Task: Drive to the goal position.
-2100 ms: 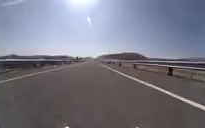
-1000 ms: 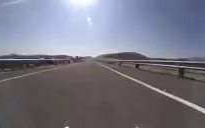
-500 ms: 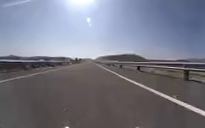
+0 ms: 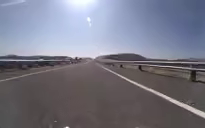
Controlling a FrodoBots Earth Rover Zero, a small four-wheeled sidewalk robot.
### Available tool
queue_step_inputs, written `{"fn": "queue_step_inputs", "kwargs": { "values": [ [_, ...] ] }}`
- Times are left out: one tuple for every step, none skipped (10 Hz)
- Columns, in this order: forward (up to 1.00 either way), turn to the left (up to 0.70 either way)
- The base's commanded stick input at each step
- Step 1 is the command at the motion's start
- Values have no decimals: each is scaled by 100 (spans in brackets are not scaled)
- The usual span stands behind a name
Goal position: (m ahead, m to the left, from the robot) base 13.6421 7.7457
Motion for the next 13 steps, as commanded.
{"fn": "queue_step_inputs", "kwargs": {
  "values": [
    [70, 0],
    [70, 0],
    [70, 0],
    [70, 0],
    [70, 0],
    [70, 0],
    [70, 0],
    [70, 0],
    [70, 0],
    [70, 0],
    [70, 0],
    [70, 0],
    [70, 0]
  ]
}}
